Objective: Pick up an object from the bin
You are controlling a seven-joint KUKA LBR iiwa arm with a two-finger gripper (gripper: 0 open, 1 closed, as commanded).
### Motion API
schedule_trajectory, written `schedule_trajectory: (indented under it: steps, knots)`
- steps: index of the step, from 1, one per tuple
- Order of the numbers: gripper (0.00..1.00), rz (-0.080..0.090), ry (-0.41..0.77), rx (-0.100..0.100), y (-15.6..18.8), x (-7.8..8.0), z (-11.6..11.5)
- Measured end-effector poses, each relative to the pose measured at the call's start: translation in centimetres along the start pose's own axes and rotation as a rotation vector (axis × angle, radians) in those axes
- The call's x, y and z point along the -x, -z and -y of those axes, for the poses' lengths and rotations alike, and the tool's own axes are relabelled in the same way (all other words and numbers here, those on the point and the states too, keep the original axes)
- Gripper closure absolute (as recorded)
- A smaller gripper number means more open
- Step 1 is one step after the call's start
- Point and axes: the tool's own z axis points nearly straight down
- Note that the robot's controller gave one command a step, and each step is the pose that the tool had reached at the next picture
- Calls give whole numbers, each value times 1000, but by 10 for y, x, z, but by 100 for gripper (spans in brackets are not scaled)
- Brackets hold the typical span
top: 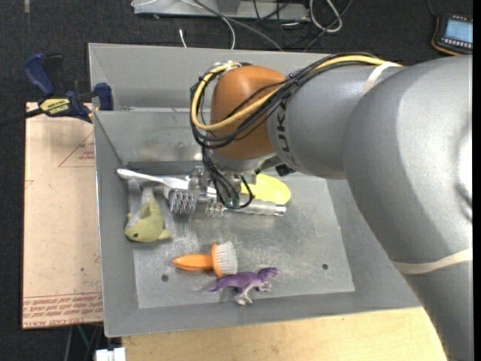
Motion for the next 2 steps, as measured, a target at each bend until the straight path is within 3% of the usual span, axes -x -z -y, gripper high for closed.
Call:
schedule_trajectory:
  steps: [2]
  knots:
    - [100,-2,0,0,47,1,-1]
